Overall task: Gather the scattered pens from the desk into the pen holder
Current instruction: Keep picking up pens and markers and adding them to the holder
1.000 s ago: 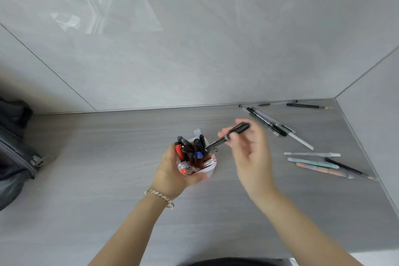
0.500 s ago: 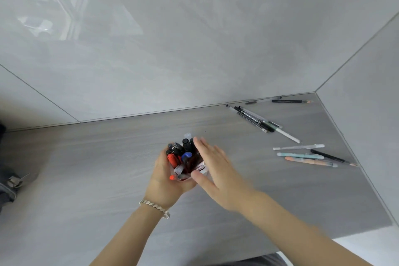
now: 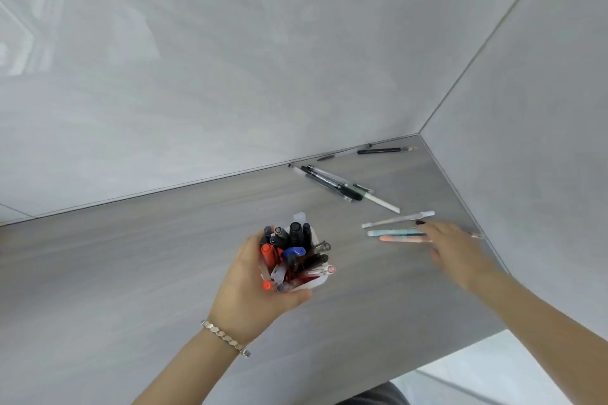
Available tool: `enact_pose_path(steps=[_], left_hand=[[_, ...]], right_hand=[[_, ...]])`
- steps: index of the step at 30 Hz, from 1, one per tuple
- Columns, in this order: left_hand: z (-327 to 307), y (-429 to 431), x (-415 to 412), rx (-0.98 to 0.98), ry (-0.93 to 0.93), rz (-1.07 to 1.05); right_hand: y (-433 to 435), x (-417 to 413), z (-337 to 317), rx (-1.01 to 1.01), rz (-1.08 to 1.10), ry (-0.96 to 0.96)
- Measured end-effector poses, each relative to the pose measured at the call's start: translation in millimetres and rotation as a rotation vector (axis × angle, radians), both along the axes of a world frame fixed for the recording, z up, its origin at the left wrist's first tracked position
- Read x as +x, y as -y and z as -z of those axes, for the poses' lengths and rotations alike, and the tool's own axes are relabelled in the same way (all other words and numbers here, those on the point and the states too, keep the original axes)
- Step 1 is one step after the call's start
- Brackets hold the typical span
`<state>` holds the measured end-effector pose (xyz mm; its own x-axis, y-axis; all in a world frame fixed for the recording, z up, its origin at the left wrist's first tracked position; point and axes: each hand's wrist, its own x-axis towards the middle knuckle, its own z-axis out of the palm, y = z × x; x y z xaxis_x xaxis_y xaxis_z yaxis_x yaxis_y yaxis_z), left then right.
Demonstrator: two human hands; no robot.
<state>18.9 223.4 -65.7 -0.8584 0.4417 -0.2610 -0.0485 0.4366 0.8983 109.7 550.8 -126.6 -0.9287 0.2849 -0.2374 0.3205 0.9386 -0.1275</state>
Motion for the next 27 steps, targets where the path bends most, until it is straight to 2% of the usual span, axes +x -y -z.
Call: enact_pose_path(steps=[3, 8, 10, 12, 14, 16, 20, 22, 24, 27], left_hand=[[5, -32, 8, 0.015, 0.034, 0.003], [5, -77, 13, -0.026, -0.011, -0.015], [3, -87, 13, 0.013, 0.006, -0.04], [-1, -92, 15, 0.016, -0.018, -0.044], [-1, -93, 18, -0.072, -0.185, -0.101], [-2, -93, 21, -0.188, -0.351, -0.086], [-8, -112, 24, -0.456, -0.663, -0.048], [-9, -122, 20, -0.584, -0.704, -0.075], [-9, -127, 14, -0.554, -0.63, -0.132], [-4, -119, 9, -0.374, -0.593, -0.176]], right_hand=[[-16, -2, 11, 0.108, -0.123, 0.061], [-13, -2, 20, 0.15, -0.287, 0.008], [-9, -1, 13, 0.047, -0.214, -0.008], [-8, 4, 5, -0.142, -0.061, -0.027], [-4, 11, -8, -0.428, 0.077, 0.034], [1, 17, -18, -0.618, 0.161, -0.055], [9, 25, -50, -0.747, 0.296, -0.254], [8, 27, -70, -0.787, 0.342, -0.349], [3, 27, -91, -0.796, 0.338, -0.45], [0, 22, -117, -0.796, 0.297, -0.563]])
